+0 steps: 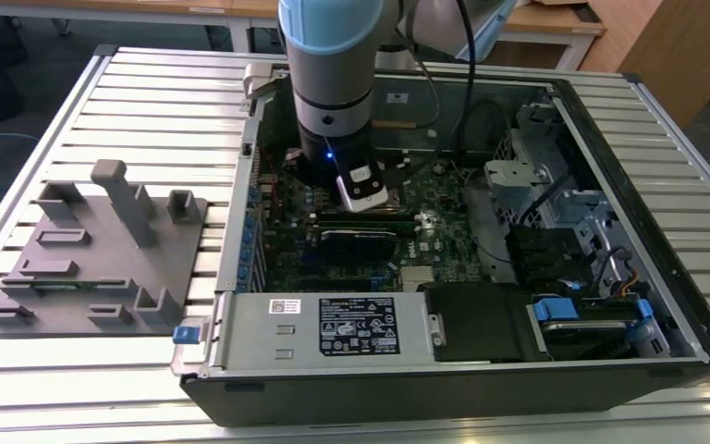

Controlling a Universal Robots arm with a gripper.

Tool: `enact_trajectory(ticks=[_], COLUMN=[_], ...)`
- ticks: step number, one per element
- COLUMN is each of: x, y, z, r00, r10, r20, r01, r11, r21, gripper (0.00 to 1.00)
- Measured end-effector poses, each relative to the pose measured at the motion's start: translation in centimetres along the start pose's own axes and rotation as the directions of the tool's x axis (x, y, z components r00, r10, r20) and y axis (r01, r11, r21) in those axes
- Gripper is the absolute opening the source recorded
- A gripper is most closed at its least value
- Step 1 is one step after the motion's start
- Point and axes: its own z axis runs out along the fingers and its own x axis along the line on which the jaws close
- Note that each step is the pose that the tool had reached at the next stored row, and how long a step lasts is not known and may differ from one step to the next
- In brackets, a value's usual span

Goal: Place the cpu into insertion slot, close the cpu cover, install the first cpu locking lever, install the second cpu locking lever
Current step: 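Install the second cpu locking lever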

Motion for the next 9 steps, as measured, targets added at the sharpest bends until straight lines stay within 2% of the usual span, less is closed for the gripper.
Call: enact_trajectory(ticks=[3, 9], x=[-0.47, -2.28], y=[0.12, 0.45], z=[0.03, 0.17], r00=[1.0000, 1.0000], r10=[0.000, 0.001], r20=[0.0000, 0.0003], r01=[0.000, -0.001], r11=[1.0000, 1.0000], r21=[0.0004, 0.0010], gripper=[0.10, 0.10])
